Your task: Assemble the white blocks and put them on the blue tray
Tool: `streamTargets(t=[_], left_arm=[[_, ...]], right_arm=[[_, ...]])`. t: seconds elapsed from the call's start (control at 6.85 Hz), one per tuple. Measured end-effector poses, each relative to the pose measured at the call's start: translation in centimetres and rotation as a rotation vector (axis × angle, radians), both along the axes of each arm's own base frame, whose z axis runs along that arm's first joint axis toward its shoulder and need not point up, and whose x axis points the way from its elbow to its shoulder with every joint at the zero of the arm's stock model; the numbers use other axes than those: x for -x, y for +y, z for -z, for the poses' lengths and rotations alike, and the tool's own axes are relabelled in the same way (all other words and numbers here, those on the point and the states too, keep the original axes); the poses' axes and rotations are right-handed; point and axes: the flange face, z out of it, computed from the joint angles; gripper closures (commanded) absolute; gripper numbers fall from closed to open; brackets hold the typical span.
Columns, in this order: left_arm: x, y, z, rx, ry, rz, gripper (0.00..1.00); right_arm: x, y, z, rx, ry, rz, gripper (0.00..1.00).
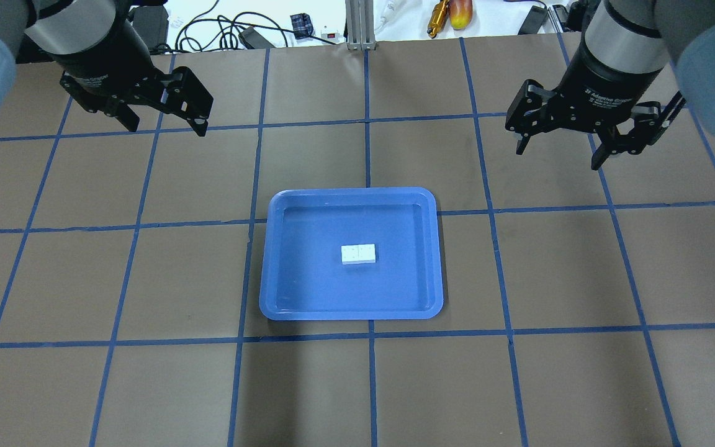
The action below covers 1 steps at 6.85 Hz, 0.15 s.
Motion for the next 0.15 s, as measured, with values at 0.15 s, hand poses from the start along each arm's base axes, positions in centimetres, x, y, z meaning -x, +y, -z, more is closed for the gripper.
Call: streamTargets(t=[0.15], left_arm=[[-0.26, 0.16, -0.14, -0.002, -0.010, -0.004, 0.00]], right_arm=[[0.00, 0.00, 0.01, 0.000, 0.000, 0.000, 0.00]])
